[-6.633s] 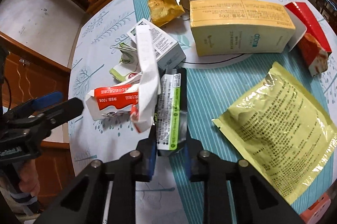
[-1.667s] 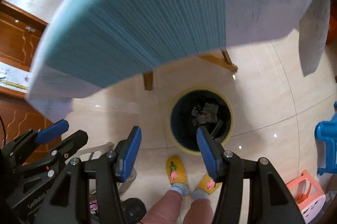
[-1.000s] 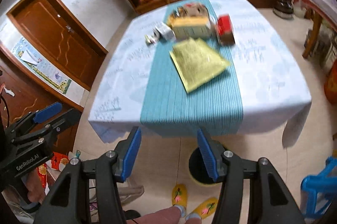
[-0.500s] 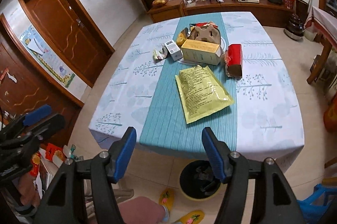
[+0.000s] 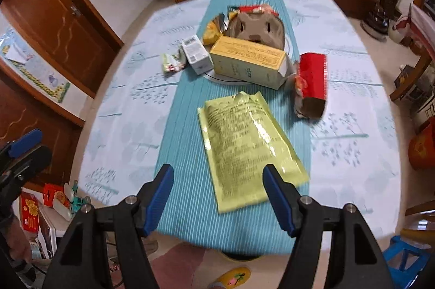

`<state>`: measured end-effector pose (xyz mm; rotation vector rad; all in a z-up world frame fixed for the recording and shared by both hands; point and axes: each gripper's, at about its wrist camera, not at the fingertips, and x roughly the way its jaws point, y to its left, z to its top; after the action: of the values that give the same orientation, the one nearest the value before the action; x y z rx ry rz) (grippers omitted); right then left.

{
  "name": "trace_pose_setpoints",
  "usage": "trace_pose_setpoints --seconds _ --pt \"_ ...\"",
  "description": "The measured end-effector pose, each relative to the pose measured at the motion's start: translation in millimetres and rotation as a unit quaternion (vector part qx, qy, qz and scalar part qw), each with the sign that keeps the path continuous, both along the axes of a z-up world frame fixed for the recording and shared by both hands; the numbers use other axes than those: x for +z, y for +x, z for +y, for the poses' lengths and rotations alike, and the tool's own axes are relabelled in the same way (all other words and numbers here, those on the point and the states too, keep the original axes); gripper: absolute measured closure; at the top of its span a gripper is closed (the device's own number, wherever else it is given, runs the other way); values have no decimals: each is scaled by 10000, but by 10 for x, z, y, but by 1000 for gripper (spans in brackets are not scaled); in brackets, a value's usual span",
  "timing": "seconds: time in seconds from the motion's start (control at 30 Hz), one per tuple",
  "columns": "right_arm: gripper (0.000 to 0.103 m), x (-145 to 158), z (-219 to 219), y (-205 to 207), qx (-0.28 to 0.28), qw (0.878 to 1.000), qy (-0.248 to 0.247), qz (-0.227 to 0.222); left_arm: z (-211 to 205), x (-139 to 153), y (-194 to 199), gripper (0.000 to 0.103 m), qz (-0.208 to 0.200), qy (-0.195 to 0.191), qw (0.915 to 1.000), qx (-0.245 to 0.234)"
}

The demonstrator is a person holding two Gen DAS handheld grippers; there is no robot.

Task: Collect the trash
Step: 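Raise both open tools from the bin back toward the table items, then grasp the yellow-green packet with the right tool while the left tool grasps the green-white packet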

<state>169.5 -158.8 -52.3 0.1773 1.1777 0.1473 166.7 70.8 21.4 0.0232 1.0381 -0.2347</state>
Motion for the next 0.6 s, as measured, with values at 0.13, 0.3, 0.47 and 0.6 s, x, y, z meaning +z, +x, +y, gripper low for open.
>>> trace_pose_setpoints --seconds 0.13,0.3,0.47,0.6 --pt "35 -316 -11 458 -73 9987 -71 492 97 -222 443 27 149 146 9996 -192" --pt "35 -613 -17 935 -18 9953 -334 914 174 -486 966 27 393 247 9980 -418" --pt "31 -820 -15 1225 115 9898 -470 1336 207 -663 1370 27 560 280 9964 -568" --pt "29 -868 66 1295 464 9851 -732 1484 224 -774 1647 27 647 276 9955 -638"
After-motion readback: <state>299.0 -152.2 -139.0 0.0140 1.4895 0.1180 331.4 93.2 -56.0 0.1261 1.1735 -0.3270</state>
